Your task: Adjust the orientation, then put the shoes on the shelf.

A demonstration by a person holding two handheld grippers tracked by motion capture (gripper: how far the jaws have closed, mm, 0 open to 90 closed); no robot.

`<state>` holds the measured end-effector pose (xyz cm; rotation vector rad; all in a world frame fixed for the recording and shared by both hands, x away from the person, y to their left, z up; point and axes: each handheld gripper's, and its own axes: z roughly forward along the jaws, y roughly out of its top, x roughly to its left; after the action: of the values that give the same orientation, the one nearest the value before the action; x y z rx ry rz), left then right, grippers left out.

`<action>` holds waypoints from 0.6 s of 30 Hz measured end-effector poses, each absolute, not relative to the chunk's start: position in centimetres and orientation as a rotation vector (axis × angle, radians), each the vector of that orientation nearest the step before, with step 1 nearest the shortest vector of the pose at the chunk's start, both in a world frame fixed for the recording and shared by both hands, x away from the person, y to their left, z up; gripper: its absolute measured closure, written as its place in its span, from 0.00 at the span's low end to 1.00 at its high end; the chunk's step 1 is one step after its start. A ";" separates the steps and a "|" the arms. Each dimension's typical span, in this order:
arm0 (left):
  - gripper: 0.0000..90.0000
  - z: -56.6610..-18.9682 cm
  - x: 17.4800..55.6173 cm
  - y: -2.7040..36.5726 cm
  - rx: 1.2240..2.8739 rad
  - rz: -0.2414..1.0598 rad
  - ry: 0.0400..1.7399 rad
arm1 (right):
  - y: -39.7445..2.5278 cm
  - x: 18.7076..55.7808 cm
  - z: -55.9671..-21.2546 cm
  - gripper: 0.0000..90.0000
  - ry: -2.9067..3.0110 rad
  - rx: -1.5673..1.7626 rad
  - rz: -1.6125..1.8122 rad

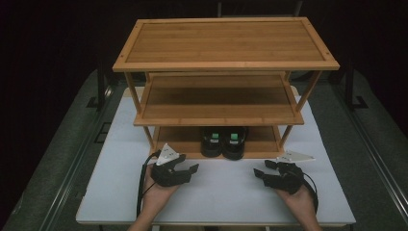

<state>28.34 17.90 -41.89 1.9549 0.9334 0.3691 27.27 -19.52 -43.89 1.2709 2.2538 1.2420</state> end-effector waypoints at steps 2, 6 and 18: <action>0.41 -41.8 28.2 18.2 1.953 0.371 0.934 | -19.9 27.1 -43.9 0.45 2.250 1.278 1.243; 0.39 -41.8 28.0 18.5 1.950 0.376 0.931 | -20.5 26.8 -43.9 0.45 2.246 1.290 1.254; 0.38 -41.7 27.7 19.8 1.940 0.374 0.940 | -21.9 25.9 -44.1 0.44 2.231 1.308 1.265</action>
<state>27.68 19.76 -41.73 1.9396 0.9403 0.3739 25.89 -21.94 -44.05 1.3083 2.2309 1.2645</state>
